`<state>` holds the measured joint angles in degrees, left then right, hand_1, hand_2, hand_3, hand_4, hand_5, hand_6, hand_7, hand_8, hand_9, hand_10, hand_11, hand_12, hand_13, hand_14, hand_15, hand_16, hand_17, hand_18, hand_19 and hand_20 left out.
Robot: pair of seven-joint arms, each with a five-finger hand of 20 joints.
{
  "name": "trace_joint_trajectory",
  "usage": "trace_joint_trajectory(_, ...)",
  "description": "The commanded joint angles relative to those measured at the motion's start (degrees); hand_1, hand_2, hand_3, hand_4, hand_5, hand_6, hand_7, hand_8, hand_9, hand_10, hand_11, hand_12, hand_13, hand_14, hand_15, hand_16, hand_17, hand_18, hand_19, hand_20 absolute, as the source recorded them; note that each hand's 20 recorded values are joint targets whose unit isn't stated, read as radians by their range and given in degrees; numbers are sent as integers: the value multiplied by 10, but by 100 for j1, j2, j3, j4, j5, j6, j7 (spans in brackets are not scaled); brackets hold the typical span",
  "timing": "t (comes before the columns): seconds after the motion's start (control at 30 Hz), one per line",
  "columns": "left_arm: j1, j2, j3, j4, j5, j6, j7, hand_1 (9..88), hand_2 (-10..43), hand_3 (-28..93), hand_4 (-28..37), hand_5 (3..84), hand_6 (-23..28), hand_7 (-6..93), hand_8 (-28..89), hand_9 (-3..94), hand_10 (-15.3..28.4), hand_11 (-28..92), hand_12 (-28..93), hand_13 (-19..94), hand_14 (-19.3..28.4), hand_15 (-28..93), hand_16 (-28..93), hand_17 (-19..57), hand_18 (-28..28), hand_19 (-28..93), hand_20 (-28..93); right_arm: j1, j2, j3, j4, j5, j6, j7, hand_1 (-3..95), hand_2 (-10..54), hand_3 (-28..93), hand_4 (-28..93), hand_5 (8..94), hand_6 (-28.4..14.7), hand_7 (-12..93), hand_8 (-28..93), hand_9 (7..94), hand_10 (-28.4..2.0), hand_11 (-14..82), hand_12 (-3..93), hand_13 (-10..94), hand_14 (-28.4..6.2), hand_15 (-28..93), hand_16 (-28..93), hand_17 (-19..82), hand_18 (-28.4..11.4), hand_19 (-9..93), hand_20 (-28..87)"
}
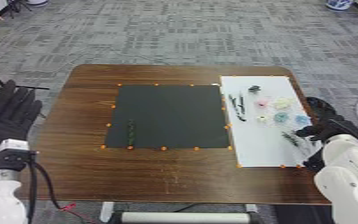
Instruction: Arrange flowers
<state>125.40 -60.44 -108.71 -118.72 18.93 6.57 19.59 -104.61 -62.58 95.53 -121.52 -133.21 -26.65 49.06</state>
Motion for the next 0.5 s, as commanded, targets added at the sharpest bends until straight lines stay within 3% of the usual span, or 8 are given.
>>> trace_joint_trajectory(0.03,0,72,6,-37,96,-3,-76,265,180,577,-283,384,76,50,-80,325,136,146,58,240,115,154,-54,-66,110,326,45,-137,-26,45,42,-279,-279,47,366,-95,681,-281,624,-99,140,-82,589,-215,427,312,536,-213,754,375,233,-284,795,341)
trace_joint_trajectory(0.17,19,60,0,-54,93,11,-75,262,179,585,-283,385,76,51,-80,325,136,147,58,240,116,155,-54,-66,109,326,45,-183,-50,72,65,-351,-445,9,379,-95,676,-282,632,-94,141,-83,593,-212,439,320,539,-209,757,391,238,-284,798,351)
trace_joint_trajectory(0.23,31,59,16,-86,65,131,-54,261,179,589,-283,386,76,52,-80,326,136,148,58,241,118,156,-54,-66,109,326,45,-195,-47,59,108,-518,-587,-133,389,-95,676,-282,641,-89,143,-84,596,-208,449,325,543,-208,758,395,239,-284,797,354)
trace_joint_trajectory(0.5,31,47,13,-77,68,109,-74,246,167,646,-283,390,79,58,-80,327,137,153,60,244,122,167,-54,-65,109,326,44,-323,-166,123,278,-404,-359,-219,429,-95,674,-282,673,-70,146,-92,622,-190,463,335,559,-192,747,410,250,-282,790,360)
